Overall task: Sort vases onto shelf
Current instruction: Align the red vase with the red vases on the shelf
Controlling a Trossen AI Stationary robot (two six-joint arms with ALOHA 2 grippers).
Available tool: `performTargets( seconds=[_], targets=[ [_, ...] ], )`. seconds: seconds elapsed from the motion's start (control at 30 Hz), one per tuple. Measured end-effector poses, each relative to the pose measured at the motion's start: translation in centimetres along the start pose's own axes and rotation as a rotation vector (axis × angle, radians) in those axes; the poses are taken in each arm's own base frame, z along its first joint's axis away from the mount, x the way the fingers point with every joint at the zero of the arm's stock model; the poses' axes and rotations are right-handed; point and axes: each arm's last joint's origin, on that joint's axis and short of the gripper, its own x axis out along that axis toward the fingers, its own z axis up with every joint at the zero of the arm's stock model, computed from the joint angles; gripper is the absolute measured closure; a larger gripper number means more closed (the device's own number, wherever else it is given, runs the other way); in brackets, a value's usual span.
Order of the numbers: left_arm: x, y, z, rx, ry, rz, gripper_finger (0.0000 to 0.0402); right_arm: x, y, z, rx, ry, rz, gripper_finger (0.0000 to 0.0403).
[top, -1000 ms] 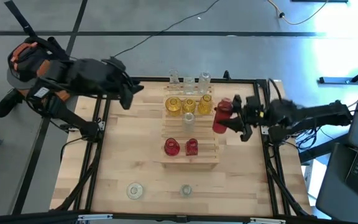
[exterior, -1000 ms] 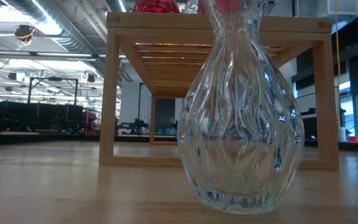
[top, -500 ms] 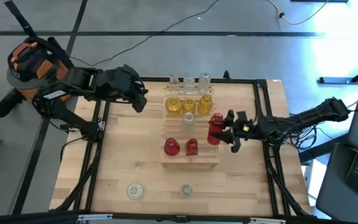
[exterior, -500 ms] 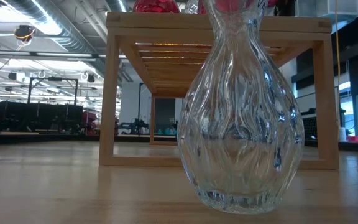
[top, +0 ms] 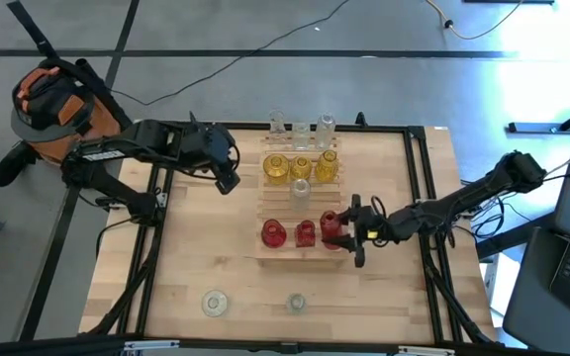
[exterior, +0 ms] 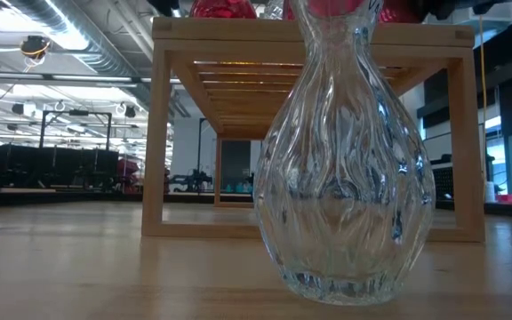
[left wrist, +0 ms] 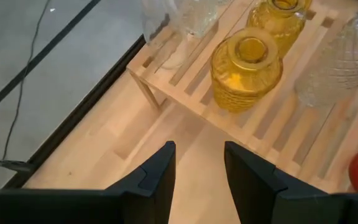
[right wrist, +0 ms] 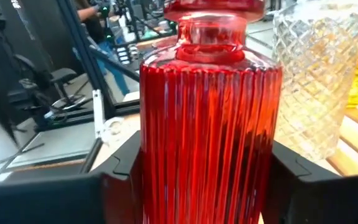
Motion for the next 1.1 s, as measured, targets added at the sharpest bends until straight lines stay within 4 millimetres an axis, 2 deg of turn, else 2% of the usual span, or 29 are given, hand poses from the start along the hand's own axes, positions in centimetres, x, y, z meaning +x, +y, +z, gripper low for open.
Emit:
performTargets(
  seconds=[0.2,0.37,0.57,0.8,0.93,1.1],
  targets=[
    [0.2,0.1,0.1,0.014,-0.01,0.003,0.0273,0.9,0.4,-0.6,0.004,-0.022,-0.009,0.0223],
    [0.3,0.2,0.3,0.012,-0.016,0.004,0.0273,1.0,0.3,-0.6,-0.014,-0.025,-0.028,0.0221],
    [0.3,0.1,0.2,0.013,0.002,-0.033,0.0273,0.9,0.1,-1.1,-0.089,0.011,-0.047,0.0149],
    [0.2,-0.2,0.1,0.026,0.006,-0.05,0.0272,0.9,0.2,-1.0,-0.155,0.006,-0.028,0.0148],
    [0.2,-0.2,0.1,0.032,0.006,-0.05,0.0272,0.4,0.2,0.0,-0.168,-0.034,-0.019,0.0152],
    [0.2,-0.2,0.1,0.04,0.003,-0.046,0.0272,-1.0,0.3,2.5,-0.239,-0.096,-0.024,0.015]
  ],
)
